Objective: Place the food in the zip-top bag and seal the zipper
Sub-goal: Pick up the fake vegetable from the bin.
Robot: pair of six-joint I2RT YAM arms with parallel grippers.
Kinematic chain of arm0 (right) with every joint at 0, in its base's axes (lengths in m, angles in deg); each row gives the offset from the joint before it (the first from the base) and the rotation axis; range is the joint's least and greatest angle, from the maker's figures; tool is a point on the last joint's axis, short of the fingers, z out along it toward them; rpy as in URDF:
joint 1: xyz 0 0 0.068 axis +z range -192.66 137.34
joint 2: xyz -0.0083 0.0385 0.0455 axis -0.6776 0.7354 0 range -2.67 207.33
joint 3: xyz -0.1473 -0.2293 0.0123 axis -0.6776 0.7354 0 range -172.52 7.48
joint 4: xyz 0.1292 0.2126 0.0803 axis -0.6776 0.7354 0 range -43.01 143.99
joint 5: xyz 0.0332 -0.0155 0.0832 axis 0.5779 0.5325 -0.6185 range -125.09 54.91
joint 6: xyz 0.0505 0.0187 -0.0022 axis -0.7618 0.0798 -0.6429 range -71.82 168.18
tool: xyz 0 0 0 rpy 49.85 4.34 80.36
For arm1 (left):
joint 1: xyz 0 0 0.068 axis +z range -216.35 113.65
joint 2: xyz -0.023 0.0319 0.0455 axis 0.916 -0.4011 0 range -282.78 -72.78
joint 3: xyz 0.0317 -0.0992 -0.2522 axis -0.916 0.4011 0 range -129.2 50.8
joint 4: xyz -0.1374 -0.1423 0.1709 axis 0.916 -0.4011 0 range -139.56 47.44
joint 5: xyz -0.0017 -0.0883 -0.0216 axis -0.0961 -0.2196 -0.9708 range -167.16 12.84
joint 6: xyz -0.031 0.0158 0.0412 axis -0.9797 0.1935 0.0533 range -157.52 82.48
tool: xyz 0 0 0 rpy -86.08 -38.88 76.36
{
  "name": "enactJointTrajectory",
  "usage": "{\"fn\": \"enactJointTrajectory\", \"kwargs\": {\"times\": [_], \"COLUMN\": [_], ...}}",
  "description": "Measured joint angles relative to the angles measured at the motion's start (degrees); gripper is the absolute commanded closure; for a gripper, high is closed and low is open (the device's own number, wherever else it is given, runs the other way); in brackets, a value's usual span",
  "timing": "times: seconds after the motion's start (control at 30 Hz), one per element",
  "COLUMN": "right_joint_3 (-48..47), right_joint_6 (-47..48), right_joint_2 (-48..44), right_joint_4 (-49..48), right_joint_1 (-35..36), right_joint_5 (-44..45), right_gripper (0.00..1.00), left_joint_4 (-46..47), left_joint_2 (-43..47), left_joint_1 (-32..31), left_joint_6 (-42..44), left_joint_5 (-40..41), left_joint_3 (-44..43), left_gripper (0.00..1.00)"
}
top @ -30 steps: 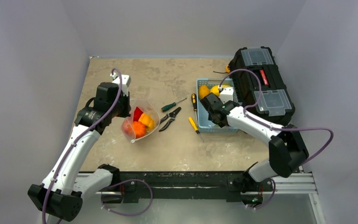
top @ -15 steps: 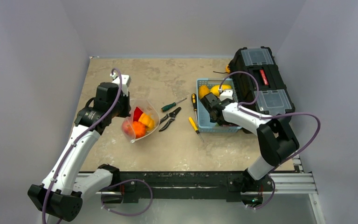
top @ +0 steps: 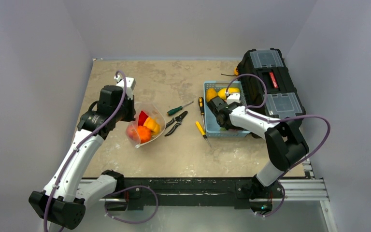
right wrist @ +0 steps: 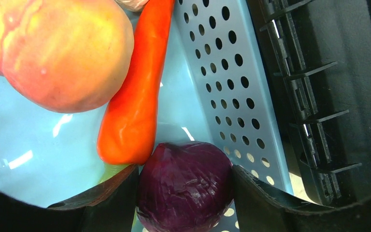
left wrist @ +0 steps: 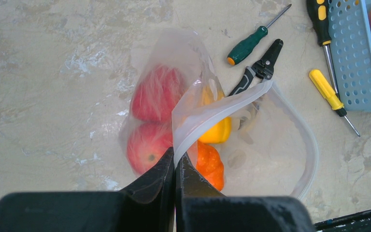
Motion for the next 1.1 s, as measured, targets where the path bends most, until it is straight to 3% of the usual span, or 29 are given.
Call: {"fn": "enactJointTrajectory", "kwargs": {"times": [0.2,0.43,0.7,0.9,1.0,1.1], "right_joint_3": [-2.19,-3.28,-2.93,-2.93,-2.91,-3.37], "right_joint_6": [0.35,2.51,8.48,12.83,13.92,14.93], "right_joint_2": [-0.39,-7.37,-15.78,-19.26,-19.56,-18.67], "right_joint_4": [1.40,-0.15,-10.69,-20.92,-27.04,-34.01], "right_joint_1": [0.02,0.02,0.02,1.01,4.87,13.07], "right_joint_5": [0.09,-0.39,-7.32,-20.09,-26.69,-33.18], "right_gripper": [0.77,0.99,1.00,1.00,1.00,1.00], "left_joint_4": [0.00,0.00,-0.02,-0.02,-0.04,-0.04], "left_joint_2": [0.00,-0.02,-0.15,-0.22,-0.35,-0.44], "left_joint_1": [0.00,0.00,0.00,0.00,0.00,0.00], "left_joint_6": [-0.02,0.00,0.00,0.00,0.00,0.02], "left_joint_5": [0.00,-0.20,-0.26,-0.74,-0.96,-1.09], "left_joint_3": [0.00,0.00,0.00,0.00,0.00,0.00], "left_gripper": [1.00,1.00,1.00,1.00,1.00,1.00]}}
